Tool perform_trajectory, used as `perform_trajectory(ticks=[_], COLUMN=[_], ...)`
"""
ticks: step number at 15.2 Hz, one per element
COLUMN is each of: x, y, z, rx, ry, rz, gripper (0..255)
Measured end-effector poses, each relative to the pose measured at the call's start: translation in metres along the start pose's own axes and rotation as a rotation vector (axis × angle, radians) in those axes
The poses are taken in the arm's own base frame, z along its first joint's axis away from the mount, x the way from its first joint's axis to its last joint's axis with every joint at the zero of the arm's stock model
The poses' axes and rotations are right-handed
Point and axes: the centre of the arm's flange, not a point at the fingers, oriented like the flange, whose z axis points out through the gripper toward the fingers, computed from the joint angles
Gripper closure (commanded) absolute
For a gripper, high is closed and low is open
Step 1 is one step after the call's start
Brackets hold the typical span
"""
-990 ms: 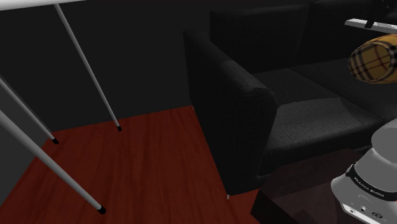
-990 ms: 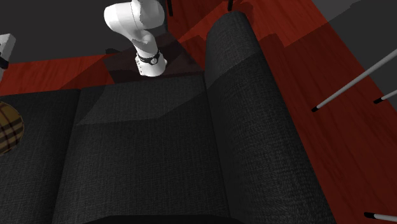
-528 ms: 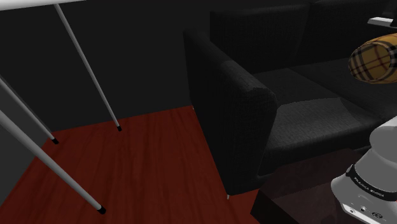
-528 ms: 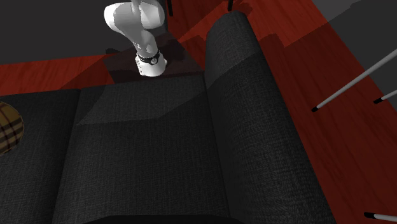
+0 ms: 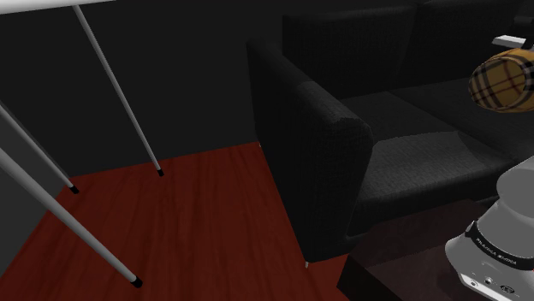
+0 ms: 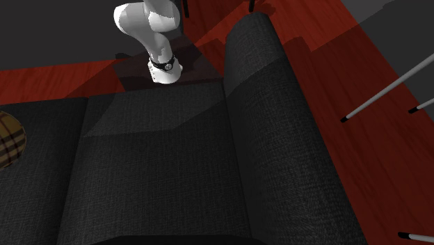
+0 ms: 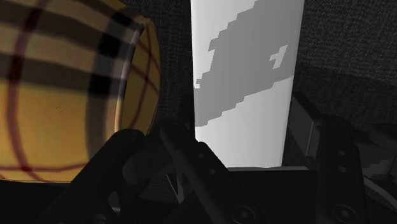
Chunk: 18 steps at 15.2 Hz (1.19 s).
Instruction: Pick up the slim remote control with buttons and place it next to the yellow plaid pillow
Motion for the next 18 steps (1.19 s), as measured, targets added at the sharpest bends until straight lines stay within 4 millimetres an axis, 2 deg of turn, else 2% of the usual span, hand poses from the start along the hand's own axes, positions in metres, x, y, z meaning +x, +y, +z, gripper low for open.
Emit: perform_trajectory(ticks=[18], x=[-0.001], y=[-0.002], z=[0.095], rx=[0.000], ry=[0.000], rz=[0.000], gripper=[255])
